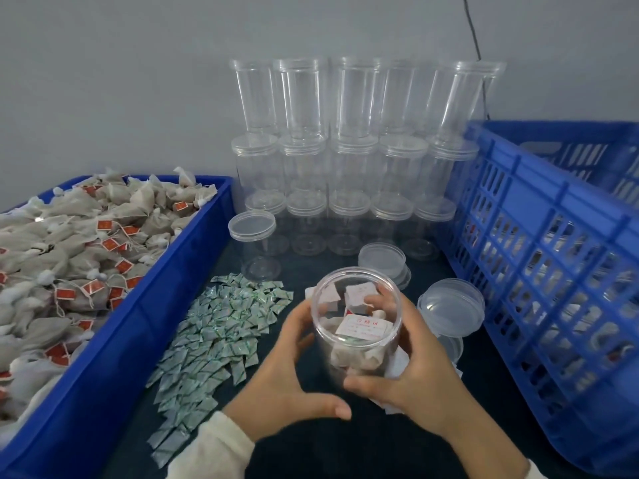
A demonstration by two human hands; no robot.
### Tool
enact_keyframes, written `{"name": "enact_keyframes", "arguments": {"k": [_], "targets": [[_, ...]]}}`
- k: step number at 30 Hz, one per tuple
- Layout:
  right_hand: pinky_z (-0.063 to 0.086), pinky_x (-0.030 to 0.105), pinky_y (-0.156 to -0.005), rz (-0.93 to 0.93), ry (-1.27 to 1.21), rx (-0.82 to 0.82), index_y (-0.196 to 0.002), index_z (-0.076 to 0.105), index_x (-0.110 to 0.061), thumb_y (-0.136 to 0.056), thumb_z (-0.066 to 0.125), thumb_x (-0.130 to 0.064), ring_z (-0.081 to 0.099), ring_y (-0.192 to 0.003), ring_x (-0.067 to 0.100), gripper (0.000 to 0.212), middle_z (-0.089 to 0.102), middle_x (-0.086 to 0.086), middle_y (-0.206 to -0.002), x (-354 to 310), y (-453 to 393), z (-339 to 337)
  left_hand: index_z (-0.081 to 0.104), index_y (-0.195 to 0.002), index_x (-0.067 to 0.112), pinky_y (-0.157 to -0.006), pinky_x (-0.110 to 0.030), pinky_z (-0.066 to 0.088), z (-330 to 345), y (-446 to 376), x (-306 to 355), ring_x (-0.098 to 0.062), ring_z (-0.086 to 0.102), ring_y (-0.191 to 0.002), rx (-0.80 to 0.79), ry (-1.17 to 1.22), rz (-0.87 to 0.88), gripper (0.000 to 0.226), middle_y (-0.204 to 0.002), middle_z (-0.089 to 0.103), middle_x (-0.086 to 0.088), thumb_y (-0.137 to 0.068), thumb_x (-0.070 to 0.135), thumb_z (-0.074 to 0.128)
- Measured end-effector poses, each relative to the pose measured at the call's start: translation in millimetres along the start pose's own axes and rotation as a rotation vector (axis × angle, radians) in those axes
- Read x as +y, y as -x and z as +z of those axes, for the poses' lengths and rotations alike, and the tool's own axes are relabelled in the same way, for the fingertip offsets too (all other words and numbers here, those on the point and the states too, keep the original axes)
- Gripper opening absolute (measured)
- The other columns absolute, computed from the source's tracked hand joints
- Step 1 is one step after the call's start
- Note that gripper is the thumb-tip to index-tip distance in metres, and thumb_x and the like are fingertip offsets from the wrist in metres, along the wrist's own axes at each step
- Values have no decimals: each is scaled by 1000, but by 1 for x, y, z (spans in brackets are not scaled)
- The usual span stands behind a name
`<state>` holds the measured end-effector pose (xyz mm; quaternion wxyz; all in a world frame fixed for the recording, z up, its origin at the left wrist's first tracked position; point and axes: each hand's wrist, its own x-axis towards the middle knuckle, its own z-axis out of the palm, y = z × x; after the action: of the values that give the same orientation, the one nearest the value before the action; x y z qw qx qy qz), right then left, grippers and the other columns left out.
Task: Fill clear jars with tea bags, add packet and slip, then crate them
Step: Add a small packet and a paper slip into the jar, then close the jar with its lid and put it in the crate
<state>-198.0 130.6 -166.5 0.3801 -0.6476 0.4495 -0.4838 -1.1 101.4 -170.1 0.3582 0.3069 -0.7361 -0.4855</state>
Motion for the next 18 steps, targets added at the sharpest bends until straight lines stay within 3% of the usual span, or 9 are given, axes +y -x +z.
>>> {"name": "enact_keyframes", "arguments": {"k": [4,7,9,13,16,18], "targets": [[49,15,-90,23,-54,7,-138,39,-34,-54,90,-20,54,-121,2,99,55,-25,-125,-5,-3,-2,30,-131,61,-101,-13,38,15,-4,-14,0,44,-130,43,45,10,102,-138,46,26,-56,32,92],[47,12,-89,60,-8,-7,-140,36,-35,-56,93,-16,53,-120,-1,104,55,-27,-125,-7,-6,-6,38,-125,65,-96,-12,41,23,-10,-13,-1,51,-124,147,75,42,92,-133,53,24,-57,32,91],[44,8,-89,105,49,-63,-143,30,-38,-57,94,-26,51,-120,-7,108,52,-31,-125,-12,-10,-13,42,-122,64,-91,-11,45,28,-15,-8,-1,57,-117,201,83,61,85,-128,58,23,-58,35,90],[39,12,-100,165,203,-100,-143,10,-57,-45,79,-74,40,-125,-16,121,39,-38,-134,-46,-29,-36,49,-124,44,-84,-13,50,36,-25,-3,-5,64,-107,283,101,69,82,-119,65,14,-59,18,90],[37,11,-97,98,508,-121,-149,9,-48,-46,66,-83,39,-120,-16,123,41,-28,-138,-86,-51,-53,52,-121,38,-82,-19,52,40,-34,3,-9,65,-105,299,122,63,77,-115,66,11,-56,16,88],[31,9,-89,107,805,-235,-151,14,-41,-50,63,-83,34,-116,-15,120,39,-18,-145,-114,-65,-63,53,-118,34,-81,-23,54,43,-43,10,-13,66,-102,305,121,68,73,-111,67,8,-56,19,88]]}}
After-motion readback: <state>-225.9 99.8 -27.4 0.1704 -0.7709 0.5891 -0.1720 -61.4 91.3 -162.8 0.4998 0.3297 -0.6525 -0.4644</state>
